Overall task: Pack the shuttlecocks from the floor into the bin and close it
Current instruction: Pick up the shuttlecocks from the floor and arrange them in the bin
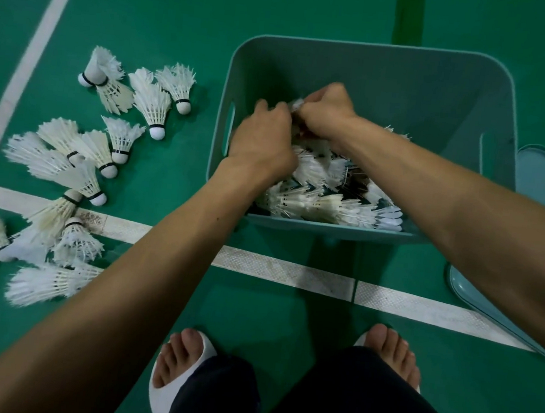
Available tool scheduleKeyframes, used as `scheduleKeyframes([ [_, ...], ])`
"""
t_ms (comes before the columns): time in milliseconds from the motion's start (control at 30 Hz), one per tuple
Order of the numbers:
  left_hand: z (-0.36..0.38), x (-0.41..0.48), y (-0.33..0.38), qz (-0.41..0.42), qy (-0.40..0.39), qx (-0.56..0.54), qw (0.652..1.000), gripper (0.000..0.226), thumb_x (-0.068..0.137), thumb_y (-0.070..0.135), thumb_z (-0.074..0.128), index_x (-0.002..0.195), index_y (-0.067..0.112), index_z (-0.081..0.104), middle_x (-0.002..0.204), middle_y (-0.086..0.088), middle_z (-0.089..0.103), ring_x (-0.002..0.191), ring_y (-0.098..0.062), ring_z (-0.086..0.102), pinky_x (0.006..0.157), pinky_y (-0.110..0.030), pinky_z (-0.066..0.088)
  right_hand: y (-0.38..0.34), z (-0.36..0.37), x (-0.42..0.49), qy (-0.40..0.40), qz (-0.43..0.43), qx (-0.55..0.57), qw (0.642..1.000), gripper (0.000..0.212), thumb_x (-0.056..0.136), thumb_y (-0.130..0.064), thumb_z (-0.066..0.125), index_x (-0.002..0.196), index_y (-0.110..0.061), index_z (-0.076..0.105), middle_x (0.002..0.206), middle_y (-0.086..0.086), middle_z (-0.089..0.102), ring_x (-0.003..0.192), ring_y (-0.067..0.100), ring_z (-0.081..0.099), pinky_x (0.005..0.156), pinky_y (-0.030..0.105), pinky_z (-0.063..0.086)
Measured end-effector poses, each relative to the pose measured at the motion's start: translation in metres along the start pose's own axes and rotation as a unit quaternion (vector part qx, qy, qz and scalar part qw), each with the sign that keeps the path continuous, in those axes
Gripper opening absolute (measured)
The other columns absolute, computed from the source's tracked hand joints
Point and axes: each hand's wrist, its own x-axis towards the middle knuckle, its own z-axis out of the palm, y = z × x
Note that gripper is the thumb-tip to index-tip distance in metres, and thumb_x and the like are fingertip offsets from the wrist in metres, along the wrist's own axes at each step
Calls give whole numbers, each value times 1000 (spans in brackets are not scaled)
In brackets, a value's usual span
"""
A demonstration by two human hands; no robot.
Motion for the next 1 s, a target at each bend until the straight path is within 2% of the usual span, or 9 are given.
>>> scheduleKeyframes([
  [67,1,3,-2,-2,-18,7,1000,50,86,9,64,134,10,50,131,-16,49,116,-40,57,91,-44,47,2,-1,2,11,24,26,999,19,82,-6,76,68,-11,64,65,7,64,59,20,64,61,40,63],
  [133,3,5,-1,-11,-37,0,999,51,87,8,63,136,10,51,132,-17,50,118,-40,57,98,-46,48,2,-4,2,21,33,42,998,26,71,-6,84,59,-11,62,58,8,64,54,21,65,60,44,63],
  [233,6,8,-1,-32,-55,-9,998,46,87,7,64,133,6,54,130,-18,52,117,-39,58,97,-45,49,-1,-9,0,37,46,49,997,27,58,-9,92,59,-10,65,65,10,71,59,22,74,58,38,64],
  [333,8,10,-1,-44,-53,-30,997,40,87,6,64,127,5,56,127,-19,56,112,-36,60,84,-38,48,-5,-16,-2,56,54,54,996,17,66,-3,87,74,-2,73,71,12,75,60,25,76,59,38,65],
  [433,5,8,0,-50,-58,-37,996,38,86,3,63,123,4,56,126,-19,57,110,-35,59,77,-33,42,-8,-26,-10,46,71,100,991,19,78,4,76,95,10,73,83,24,77,58,24,74,66,48,65],
  [600,-9,-3,3,-44,-60,-50,996,18,88,-1,60,101,9,51,117,-18,62,89,-28,53,74,-31,42,-13,-47,-30,44,63,116,990,8,85,-1,69,87,7,71,78,19,77,73,30,77,72,36,65],
  [767,-42,-27,-5,-14,52,-136,989,36,81,1,62,116,10,66,114,-10,68,99,-27,63,86,-35,53,-22,-58,-64,42,9,110,993,10,87,-5,67,85,3,72,80,16,78,65,23,72,66,30,62],
  [900,-67,-62,-29,-3,207,-245,947,35,72,8,52,98,19,72,93,4,71,90,-16,68,83,-35,58,-39,-47,-92,32,-56,122,990,14,86,-6,68,72,-4,71,79,14,79,65,20,68,55,28,54],
  [1000,-68,-82,-61,-53,282,-302,909,26,77,9,52,93,18,70,89,9,69,88,-10,66,78,-29,54,-56,-25,-111,72,-155,68,983,10,77,-14,74,68,-12,77,76,0,79,71,9,69,63,28,54],
])
